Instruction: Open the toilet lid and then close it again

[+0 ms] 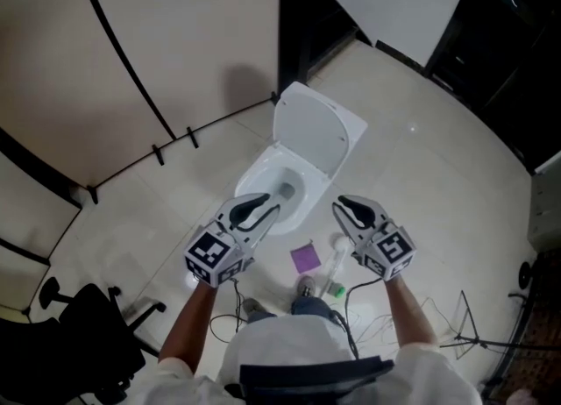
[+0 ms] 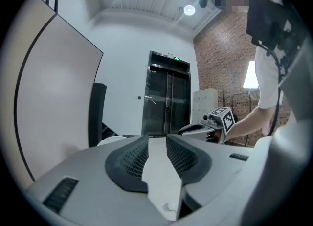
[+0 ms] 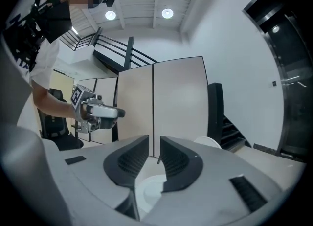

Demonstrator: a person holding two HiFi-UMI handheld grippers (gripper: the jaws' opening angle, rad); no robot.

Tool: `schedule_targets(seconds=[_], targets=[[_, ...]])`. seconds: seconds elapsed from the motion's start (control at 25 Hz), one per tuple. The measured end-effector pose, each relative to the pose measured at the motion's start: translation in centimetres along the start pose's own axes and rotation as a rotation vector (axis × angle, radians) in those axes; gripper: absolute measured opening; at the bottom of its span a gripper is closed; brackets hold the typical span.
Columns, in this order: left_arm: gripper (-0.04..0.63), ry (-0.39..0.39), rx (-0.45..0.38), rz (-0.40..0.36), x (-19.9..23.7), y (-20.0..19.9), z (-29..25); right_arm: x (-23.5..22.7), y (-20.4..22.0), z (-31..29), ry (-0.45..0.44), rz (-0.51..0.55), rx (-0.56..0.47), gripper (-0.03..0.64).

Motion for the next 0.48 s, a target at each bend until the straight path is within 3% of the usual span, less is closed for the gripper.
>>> schedule_targets(seconds=[0.2,0.48], targets=[[0.108,0.013,0.023,0.057,-2.1,1.6,3.6,4.9,2.1,0.2,-0.023,0.029,0.03,0.067],[0.107,-0.025,-0.001,0.061,-1.4,1.6,5.2,6.5,1.1,-0.9,-0.029,0.049,0.027,0.067]])
Point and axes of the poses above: the fingertips, and each gripper's own axes: z backward along the fingers, x to its left, y out of its underside, the point moved 4 cm from there along z, backward along the fingers, and after that the axes turned 12 degrees about -z, right-handed, at the moved point
